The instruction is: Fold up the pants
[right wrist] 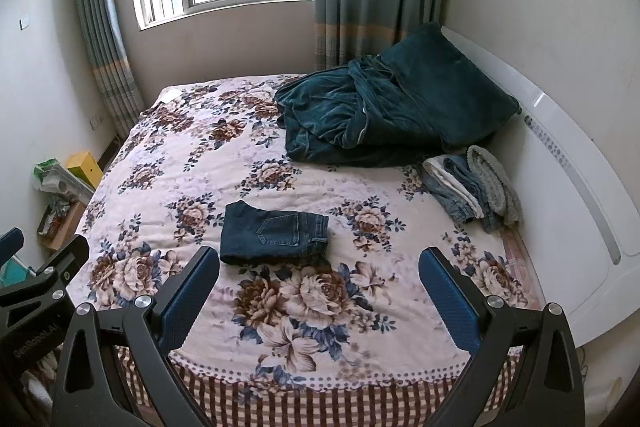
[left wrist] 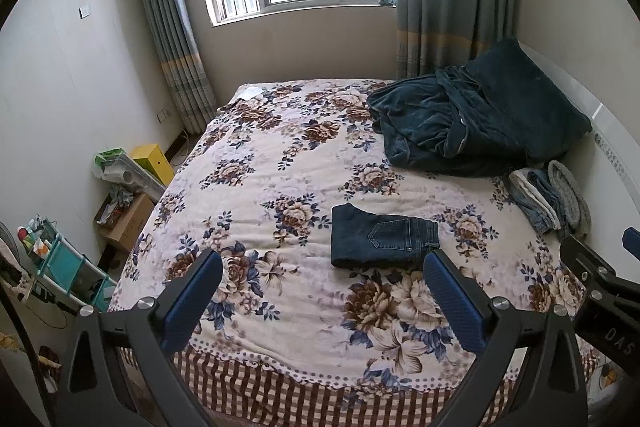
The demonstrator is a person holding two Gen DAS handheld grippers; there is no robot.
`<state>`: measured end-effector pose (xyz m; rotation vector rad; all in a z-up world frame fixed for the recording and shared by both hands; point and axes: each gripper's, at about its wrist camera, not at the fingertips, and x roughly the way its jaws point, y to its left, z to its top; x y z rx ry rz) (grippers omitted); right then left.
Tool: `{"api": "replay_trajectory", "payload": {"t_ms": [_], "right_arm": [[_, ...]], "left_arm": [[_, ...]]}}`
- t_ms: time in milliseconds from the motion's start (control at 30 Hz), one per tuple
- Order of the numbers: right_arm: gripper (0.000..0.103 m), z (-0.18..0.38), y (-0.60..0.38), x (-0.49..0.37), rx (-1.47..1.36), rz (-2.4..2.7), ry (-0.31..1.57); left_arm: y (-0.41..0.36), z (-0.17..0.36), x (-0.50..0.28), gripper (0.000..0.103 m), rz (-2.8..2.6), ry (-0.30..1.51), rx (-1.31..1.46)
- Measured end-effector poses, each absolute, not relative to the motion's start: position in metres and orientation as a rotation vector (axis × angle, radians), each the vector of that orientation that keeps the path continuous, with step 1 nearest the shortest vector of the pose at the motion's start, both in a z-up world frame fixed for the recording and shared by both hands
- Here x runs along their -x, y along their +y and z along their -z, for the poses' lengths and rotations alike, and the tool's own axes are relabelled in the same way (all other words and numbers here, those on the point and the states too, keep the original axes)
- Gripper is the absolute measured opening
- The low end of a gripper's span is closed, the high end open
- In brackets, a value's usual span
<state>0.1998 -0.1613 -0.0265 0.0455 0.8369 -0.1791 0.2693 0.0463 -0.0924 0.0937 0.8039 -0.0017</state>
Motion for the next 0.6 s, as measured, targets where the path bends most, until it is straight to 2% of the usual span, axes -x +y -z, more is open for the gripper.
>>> {"api": "replay_trajectory", "payload": {"t_ms": [600], "right_arm": [[0.102, 0.0254, -0.1637, -0.2035, -0.047, 0.173, 0.841]], "left_arm": [[0.045, 0.0909, -0.269, 0.103, 0.001, 0.799, -0.095]]}}
